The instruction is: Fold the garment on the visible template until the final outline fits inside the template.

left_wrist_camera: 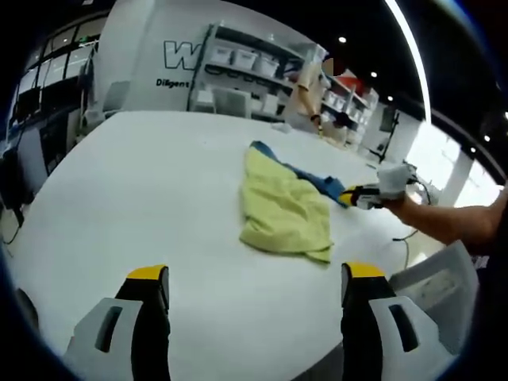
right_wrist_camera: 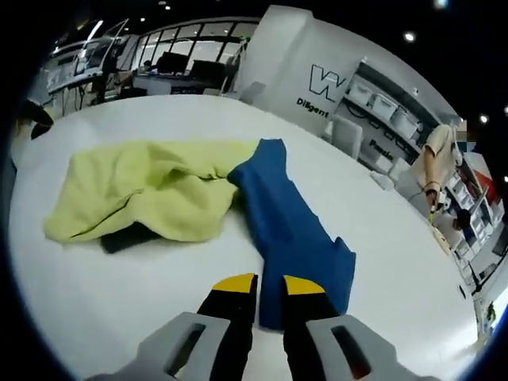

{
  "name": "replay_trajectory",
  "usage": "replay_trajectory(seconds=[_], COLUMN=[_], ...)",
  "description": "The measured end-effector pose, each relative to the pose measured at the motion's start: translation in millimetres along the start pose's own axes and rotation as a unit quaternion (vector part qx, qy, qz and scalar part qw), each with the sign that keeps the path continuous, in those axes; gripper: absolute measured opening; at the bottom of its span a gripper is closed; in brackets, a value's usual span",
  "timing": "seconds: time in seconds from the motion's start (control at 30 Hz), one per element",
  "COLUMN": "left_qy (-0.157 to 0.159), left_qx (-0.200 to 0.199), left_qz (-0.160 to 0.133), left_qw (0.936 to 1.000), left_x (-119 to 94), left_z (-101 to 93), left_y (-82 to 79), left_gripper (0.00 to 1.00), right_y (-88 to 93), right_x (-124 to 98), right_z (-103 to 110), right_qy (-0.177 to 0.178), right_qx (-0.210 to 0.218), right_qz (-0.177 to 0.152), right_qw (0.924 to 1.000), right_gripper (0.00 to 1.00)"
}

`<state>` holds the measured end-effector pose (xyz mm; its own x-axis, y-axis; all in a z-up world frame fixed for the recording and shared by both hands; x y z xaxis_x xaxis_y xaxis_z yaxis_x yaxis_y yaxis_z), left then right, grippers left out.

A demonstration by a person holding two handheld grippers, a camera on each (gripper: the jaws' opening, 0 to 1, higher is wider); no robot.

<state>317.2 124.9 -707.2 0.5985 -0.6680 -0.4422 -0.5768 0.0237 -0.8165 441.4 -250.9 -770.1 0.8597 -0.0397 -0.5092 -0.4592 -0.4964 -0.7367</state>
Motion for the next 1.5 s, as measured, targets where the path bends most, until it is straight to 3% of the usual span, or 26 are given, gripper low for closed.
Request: replay_trajectory(seconds=[0.27,0.5,0.6,0.7,1.07,1.2,1.37,1.5], left_qy=[-0.001,-0.002,-0.002,-0.001,0.018,0.042,0.081,0.111], left_qx=[-0.001,-0.001,-0.001,-0.001,0.023,0.04,0.075,0.094], left_qz=[0.002,0.002,0.002,0.002,0.015,0.013,0.016,0.021], left_qw=[1.0,1.0,1.0,1.0,0.9995,0.9982,0.9937,0.9891], left_x=[0.3,0.5,0.4,0.0,9.8,24.1,57.3,79.0], left_z=[0.6,1.1,0.8,0.0,-9.9,-21.2,-39.2,-48.5], left_y=[0.3,0.8,1.0,1.2,-2.7,-17.3,-40.5,-47.4], left_gripper=[0.84,0.84,0.84,0.84,0.82,0.82,0.8,0.71], right_y=[7.2,7.3,7.9,9.4,10.8,10.5,9.9,9.9], right_x=[6.3,5.0,5.4,5.8,5.7,6.2,5.8,5.7], right_z=[-3.1,-0.7,-0.8,-2.4,-2.4,-2.2,-2.2,-2.0], right_qy=[-0.001,-0.01,-0.003,-0.005,0.0,0.0,-0.001,-0.003], right_qx=[0.038,0.075,0.062,0.088,0.088,0.086,0.079,0.076], right_qz=[0.024,0.023,0.021,0.024,0.024,0.023,0.021,0.02], right_qw=[0.999,0.9969,0.9978,0.9958,0.9958,0.9961,0.9967,0.9969], right_gripper=[0.07,0.03,0.01,0.01,0.0,0.0,0.0,0.0])
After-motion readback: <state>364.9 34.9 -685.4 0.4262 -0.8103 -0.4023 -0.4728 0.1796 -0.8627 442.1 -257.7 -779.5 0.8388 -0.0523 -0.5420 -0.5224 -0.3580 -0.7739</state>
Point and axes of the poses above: the point that each gripper's makers call its tool centre point, and the gripper's own axes: x roughly forward along the fingers, z roughly to its left, y roughly out of its underside, the point moved 4 cm from there along -x, roughly backward along the fingers, and after that the axes turned 11 degrees about y, right-handed, at the moved point
